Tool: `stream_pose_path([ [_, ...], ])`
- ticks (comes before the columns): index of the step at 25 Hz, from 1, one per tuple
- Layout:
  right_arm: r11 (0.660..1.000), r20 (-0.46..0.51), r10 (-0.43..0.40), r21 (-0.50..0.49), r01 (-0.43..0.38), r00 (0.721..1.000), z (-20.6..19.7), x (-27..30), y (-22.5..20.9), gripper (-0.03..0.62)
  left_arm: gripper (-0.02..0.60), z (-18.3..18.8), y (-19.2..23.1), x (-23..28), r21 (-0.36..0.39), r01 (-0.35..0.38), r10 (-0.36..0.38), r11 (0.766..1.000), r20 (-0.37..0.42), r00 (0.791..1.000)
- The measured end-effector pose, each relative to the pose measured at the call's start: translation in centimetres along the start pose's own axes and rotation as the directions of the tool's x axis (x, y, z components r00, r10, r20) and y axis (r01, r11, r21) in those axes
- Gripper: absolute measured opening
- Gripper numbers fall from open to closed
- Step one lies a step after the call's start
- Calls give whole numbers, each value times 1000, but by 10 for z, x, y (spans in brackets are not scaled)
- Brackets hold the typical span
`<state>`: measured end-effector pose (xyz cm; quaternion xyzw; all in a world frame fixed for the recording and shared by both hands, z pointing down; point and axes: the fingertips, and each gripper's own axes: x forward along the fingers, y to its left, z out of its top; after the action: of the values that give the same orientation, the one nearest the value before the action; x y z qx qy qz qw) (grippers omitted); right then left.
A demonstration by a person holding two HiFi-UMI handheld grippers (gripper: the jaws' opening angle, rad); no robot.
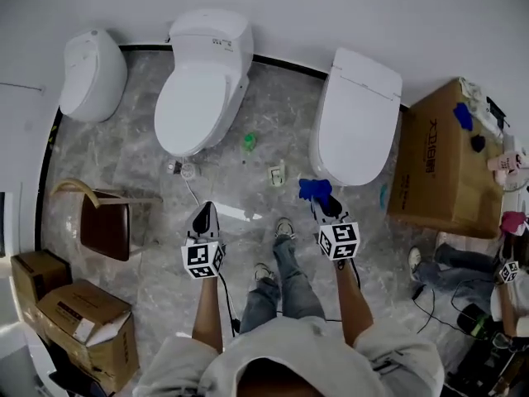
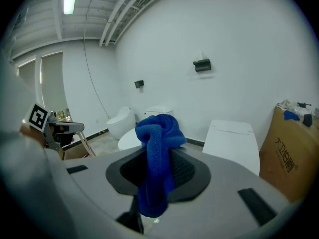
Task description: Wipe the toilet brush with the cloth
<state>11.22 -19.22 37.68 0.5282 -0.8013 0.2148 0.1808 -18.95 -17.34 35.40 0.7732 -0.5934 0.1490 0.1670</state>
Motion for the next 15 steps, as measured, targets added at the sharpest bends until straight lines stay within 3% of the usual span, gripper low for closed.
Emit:
stream_pose_path([
  [6,999,43,-25,-31,26,999,49,-33,-1,104,18,61,-18,-23,8,17,-18,1000,61,998],
  [15,996,154,-46,-74,58,987,105,-87,13,104,18,115,-23,-62,54,37,-45,998,150,988],
])
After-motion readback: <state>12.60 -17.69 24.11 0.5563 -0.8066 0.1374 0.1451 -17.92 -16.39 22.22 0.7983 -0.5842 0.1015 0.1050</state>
